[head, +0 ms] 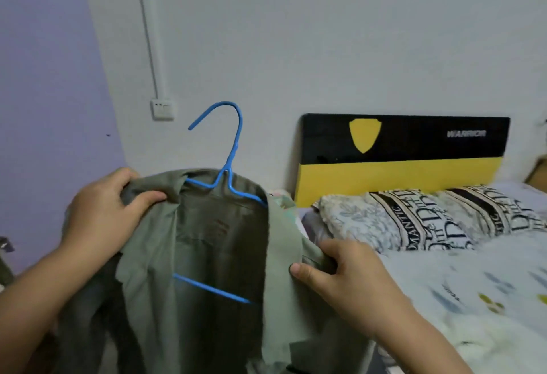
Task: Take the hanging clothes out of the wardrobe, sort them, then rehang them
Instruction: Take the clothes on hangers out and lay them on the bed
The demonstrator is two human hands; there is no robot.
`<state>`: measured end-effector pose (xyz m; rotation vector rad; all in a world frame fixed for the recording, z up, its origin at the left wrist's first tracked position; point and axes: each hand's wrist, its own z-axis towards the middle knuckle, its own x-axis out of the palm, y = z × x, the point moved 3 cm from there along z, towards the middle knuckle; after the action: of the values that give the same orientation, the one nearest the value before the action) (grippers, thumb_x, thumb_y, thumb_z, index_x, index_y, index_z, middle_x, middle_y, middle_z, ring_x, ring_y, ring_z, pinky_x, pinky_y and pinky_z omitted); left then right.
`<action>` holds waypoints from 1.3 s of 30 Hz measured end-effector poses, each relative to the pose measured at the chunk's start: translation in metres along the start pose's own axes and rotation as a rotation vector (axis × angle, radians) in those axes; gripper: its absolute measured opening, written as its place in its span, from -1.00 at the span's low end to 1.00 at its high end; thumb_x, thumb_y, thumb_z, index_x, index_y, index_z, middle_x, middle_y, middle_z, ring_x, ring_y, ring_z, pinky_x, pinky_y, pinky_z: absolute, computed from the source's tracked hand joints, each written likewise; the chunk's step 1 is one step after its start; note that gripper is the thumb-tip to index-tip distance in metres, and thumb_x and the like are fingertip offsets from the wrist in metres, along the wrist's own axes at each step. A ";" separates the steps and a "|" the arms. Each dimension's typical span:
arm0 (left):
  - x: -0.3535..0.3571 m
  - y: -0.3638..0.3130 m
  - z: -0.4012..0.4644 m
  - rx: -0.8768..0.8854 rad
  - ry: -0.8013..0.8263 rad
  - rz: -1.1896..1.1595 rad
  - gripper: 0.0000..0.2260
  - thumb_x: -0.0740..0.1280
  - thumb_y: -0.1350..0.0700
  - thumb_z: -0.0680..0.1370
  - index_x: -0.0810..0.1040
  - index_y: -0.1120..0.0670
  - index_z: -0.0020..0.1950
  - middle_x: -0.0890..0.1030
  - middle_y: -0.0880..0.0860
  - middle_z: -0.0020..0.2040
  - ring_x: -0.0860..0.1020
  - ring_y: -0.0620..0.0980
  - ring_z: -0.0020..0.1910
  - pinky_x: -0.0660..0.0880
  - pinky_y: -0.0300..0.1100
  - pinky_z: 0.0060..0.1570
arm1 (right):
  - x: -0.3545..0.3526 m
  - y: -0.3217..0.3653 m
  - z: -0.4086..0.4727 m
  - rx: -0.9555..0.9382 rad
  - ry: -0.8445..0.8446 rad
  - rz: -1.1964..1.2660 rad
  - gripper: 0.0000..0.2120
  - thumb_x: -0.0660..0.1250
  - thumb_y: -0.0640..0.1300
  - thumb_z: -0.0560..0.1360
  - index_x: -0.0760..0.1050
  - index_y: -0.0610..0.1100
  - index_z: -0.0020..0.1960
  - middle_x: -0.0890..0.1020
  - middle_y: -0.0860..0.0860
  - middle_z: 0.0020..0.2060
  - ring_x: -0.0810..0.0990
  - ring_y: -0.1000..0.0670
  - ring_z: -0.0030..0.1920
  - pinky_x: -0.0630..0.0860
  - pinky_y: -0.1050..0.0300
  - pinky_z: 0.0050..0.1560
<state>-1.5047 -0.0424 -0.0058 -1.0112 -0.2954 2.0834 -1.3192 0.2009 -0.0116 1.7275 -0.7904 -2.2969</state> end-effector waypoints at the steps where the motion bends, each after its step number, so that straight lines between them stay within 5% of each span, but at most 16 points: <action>1: 0.010 -0.013 -0.004 0.011 0.022 -0.021 -0.73 0.31 -0.16 0.29 0.38 0.02 -0.32 0.50 0.14 -0.34 0.48 0.16 -0.27 0.35 -0.07 -0.28 | -0.006 -0.012 -0.011 0.031 -0.022 -0.001 -0.54 0.35 0.22 0.39 0.38 -0.17 -0.33 0.35 -0.04 -0.47 0.30 0.06 -0.42 0.19 0.09 -0.38; 5: 0.050 -0.065 -0.021 0.071 0.129 -0.082 -0.80 0.36 -0.15 0.29 0.40 -0.15 -0.20 0.46 0.04 -0.40 0.48 0.15 -0.30 0.36 -0.08 -0.33 | -0.030 -0.057 -0.056 0.163 -0.085 -0.019 -0.52 0.35 0.23 0.38 0.27 -0.12 -0.40 0.32 -0.03 -0.48 0.27 0.06 -0.41 0.16 0.16 -0.42; 12: 0.115 -0.175 -0.071 0.167 0.277 -0.177 -0.77 0.51 0.04 0.37 0.51 0.12 -0.23 0.59 0.20 -0.27 0.53 0.20 -0.21 0.38 -0.02 -0.24 | -0.081 -0.141 -0.137 0.351 -0.149 -0.055 -0.50 0.32 0.23 0.39 0.21 -0.12 -0.40 0.32 -0.03 -0.47 0.29 0.05 -0.40 0.18 0.18 -0.42; 19: 0.182 -0.273 -0.122 0.286 0.440 -0.318 -0.74 0.44 -0.06 0.31 0.49 0.11 -0.27 0.56 0.15 -0.31 0.51 0.15 -0.23 0.35 -0.03 -0.25 | -0.119 -0.221 -0.207 0.565 -0.206 -0.053 -0.51 0.34 0.22 0.38 0.23 -0.12 -0.41 0.35 -0.03 -0.47 0.33 0.06 -0.41 0.16 0.18 -0.42; 23: 0.231 -0.330 -0.142 0.341 0.555 -0.352 -0.77 0.50 0.08 0.38 0.44 0.03 -0.29 0.49 0.08 -0.37 0.52 0.19 -0.23 0.32 -0.04 -0.29 | -0.139 -0.263 -0.236 0.693 -0.258 -0.072 -0.49 0.34 0.21 0.39 0.20 -0.12 -0.41 0.31 -0.01 -0.49 0.30 0.06 -0.42 0.13 0.16 -0.42; 28: 0.292 -0.402 -0.155 0.428 0.662 -0.414 -0.79 0.46 0.04 0.40 0.45 0.03 -0.30 0.48 0.01 -0.36 0.42 0.03 -0.25 0.25 -0.10 -0.31 | -0.163 -0.314 -0.254 0.850 -0.341 -0.112 -0.49 0.36 0.20 0.38 0.20 -0.13 -0.42 0.30 -0.02 -0.51 0.30 0.05 -0.43 0.14 0.13 -0.41; 33: 0.366 -0.469 -0.159 0.532 0.798 -0.475 -0.79 0.46 -0.02 0.38 0.50 0.06 -0.25 0.55 0.05 -0.31 0.49 0.10 -0.22 0.42 -0.01 -0.24 | -0.182 -0.369 -0.259 1.030 -0.442 -0.133 -0.48 0.40 0.19 0.35 0.20 -0.13 -0.43 0.29 -0.02 -0.54 0.29 0.07 -0.46 0.12 0.13 -0.42; 39: 0.452 -0.546 -0.175 0.681 0.959 -0.541 -0.73 0.42 -0.11 0.40 0.45 0.05 -0.26 0.54 0.02 -0.29 0.49 0.09 -0.20 0.37 -0.06 -0.25 | -0.197 -0.433 -0.257 1.232 -0.637 -0.125 -0.53 0.45 0.13 0.32 0.27 -0.13 -0.45 0.36 0.00 -0.53 0.38 0.02 -0.42 0.18 0.10 -0.40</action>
<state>-1.2419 0.6323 -0.0992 -1.1819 0.5404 0.9245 -0.9381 0.5715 -0.1111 1.1919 -2.6870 -2.6214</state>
